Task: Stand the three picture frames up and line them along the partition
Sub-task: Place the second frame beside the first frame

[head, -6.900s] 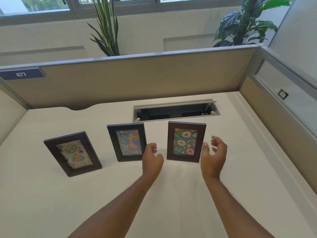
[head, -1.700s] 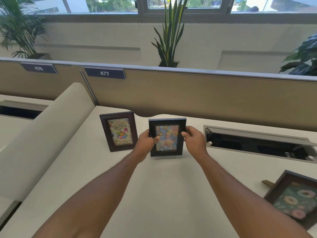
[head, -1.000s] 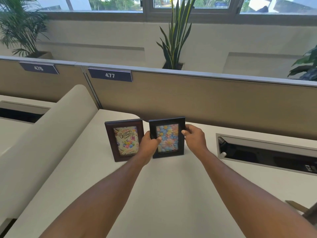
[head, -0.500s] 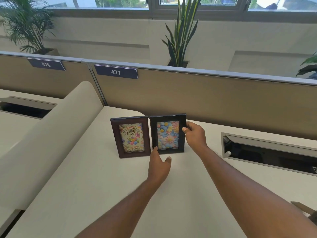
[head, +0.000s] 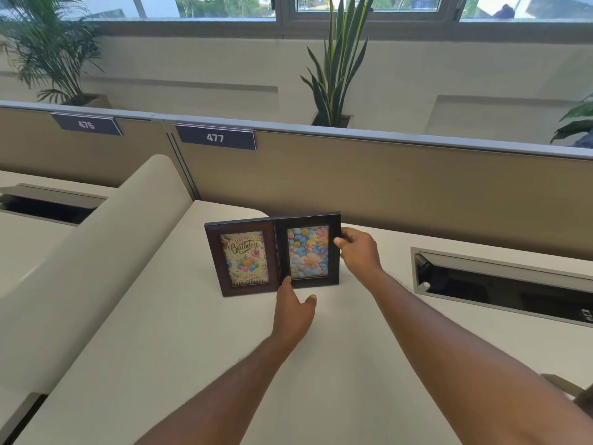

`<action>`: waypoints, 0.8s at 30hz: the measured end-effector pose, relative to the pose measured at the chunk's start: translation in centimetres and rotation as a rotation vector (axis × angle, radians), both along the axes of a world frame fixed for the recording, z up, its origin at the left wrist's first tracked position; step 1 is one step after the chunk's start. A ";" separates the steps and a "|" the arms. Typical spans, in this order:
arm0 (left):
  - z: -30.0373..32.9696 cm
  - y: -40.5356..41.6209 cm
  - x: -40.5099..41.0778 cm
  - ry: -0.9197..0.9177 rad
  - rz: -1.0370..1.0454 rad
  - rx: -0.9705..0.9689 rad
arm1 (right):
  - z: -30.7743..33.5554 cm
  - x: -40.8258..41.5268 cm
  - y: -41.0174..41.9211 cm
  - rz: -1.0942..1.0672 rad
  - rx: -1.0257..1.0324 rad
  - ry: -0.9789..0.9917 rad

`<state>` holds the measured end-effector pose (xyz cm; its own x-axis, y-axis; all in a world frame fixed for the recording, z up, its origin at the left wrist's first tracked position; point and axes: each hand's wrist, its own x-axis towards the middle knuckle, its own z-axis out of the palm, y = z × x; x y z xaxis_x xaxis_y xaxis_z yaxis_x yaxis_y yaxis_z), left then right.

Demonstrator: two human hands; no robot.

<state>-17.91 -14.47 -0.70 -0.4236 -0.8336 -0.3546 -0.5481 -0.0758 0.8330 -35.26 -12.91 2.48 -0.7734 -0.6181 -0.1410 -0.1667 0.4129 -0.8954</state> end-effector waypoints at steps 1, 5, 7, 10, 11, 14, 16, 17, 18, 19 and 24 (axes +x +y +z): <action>0.0 0.0 0.1 -0.004 -0.003 -0.001 | 0.0 -0.1 0.1 0.008 0.004 -0.007; 0.1 0.2 0.5 -0.027 -0.017 -0.002 | -0.1 0.1 1.1 0.019 0.025 -0.035; 0.1 0.6 0.8 -0.035 -0.030 -0.007 | -0.4 0.4 2.3 -0.003 0.028 -0.036; 0.1 1.9 1.2 -0.065 -0.072 -0.032 | -1.2 1.1 5.3 -0.008 0.010 -0.070; 0.0 2.5 1.3 -0.074 -0.088 -0.039 | -1.5 1.5 6.5 -0.014 0.002 -0.086; 0.1 5.4 1.4 -0.091 -0.148 -0.053 | -2.2 2.8 11.1 -0.033 -0.025 -0.106; 0.0 7.7 1.2 -0.101 -0.198 -0.059 | -2.8 3.4 14.2 -0.057 -0.031 -0.118; 0.0 8.9 1.1 -0.098 -0.224 -0.061 | -3.1 3.7 15.7 -0.070 -0.032 -0.127; 0.0 10.2 0.9 -0.094 -0.251 -0.062 | -3.2 3.8 17.3 -0.081 -0.030 -0.137; 0.0 11.4 0.7 -0.091 -0.278 -0.062 | -3.4 3.8 18.7 -0.092 -0.026 -0.141; 0.0 17.6 -1.0 -0.070 -0.398 -0.045 | -3.2 3.2 26.0 -0.157 -0.014 -0.094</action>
<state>-18.95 3.15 -0.67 -0.6925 -0.6246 -0.3609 -0.5826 0.1892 0.7904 -32.03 13.09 -0.72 -0.8443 -0.4934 -0.2091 -0.0167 0.4143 -0.9100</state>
